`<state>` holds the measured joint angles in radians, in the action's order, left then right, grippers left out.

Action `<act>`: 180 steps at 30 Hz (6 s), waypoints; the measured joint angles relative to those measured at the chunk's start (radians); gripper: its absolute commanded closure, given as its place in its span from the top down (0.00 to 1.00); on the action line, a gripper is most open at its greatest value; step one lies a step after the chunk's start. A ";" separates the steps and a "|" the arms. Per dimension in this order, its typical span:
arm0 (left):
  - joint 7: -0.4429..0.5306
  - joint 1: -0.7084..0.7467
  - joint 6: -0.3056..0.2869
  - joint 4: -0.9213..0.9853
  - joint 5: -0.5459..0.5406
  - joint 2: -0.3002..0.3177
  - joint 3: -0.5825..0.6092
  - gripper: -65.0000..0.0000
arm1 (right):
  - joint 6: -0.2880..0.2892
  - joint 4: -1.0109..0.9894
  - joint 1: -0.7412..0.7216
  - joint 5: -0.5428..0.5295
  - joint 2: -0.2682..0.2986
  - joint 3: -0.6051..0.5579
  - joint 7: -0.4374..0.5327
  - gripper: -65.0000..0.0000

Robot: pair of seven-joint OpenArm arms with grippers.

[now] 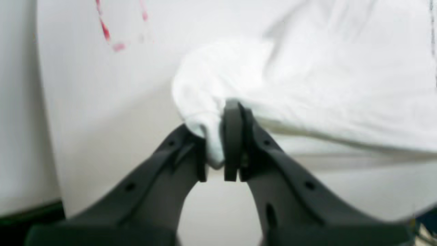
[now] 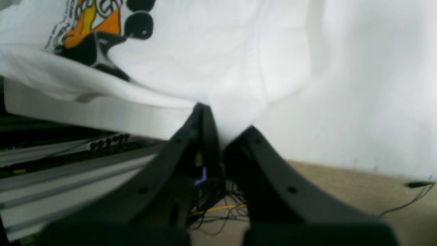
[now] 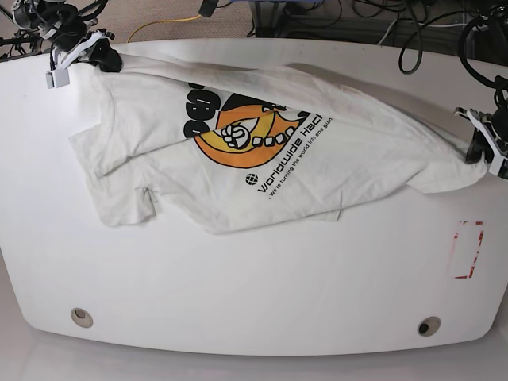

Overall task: Fold the T-shirt properly
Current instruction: 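Lift the white shirt with both grippers and stretch it between them, then swing the held shirt up and lay it back onto the table, then release the left gripper and grasp the shirt's hem edge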

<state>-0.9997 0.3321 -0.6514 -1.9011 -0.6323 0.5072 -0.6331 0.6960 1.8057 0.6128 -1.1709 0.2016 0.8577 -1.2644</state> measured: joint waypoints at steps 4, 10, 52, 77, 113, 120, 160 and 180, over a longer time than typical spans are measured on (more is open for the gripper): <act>-0.010 0.034 0.000 0.002 0.004 -0.002 -0.002 0.07 | 0.000 0.000 0.051 -0.040 0.024 0.000 -0.004 0.00; -0.002 0.021 0.000 0.001 0.002 -0.002 -0.002 0.07 | 0.000 0.000 0.034 -0.092 0.024 0.014 -0.006 0.00; -0.098 -1.060 0.087 0.048 0.293 -0.119 0.141 0.08 | 0.003 -0.477 -1.256 0.161 0.412 -0.438 0.002 0.00; -0.081 -1.497 0.079 0.311 0.300 0.032 0.330 0.08 | 0.004 -0.733 -1.873 0.127 0.536 -0.980 -0.028 0.00; -0.081 -0.304 -0.039 -0.048 0.333 -0.161 0.051 0.08 | -0.004 -0.381 -0.578 0.096 0.301 -0.231 -0.023 0.00; -0.081 -0.344 -0.039 -0.022 0.333 -0.160 0.144 0.28 | -0.004 -0.356 -0.568 0.075 0.291 -0.236 -0.012 0.00; 0.521 -0.830 0.198 1.219 0.309 -0.367 0.182 0.56 | -0.004 -0.359 -0.566 0.094 0.283 -0.206 0.023 0.00; 0.608 -0.843 0.202 1.282 0.358 -0.399 0.262 0.03 | -0.004 -0.358 -0.578 0.090 0.293 -0.204 0.019 0.00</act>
<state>-0.3920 -0.5114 -0.4492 -0.6193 -0.2745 0.1078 -0.3710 0.6922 1.4479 0.0349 -1.0809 0.4950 0.6537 -1.2457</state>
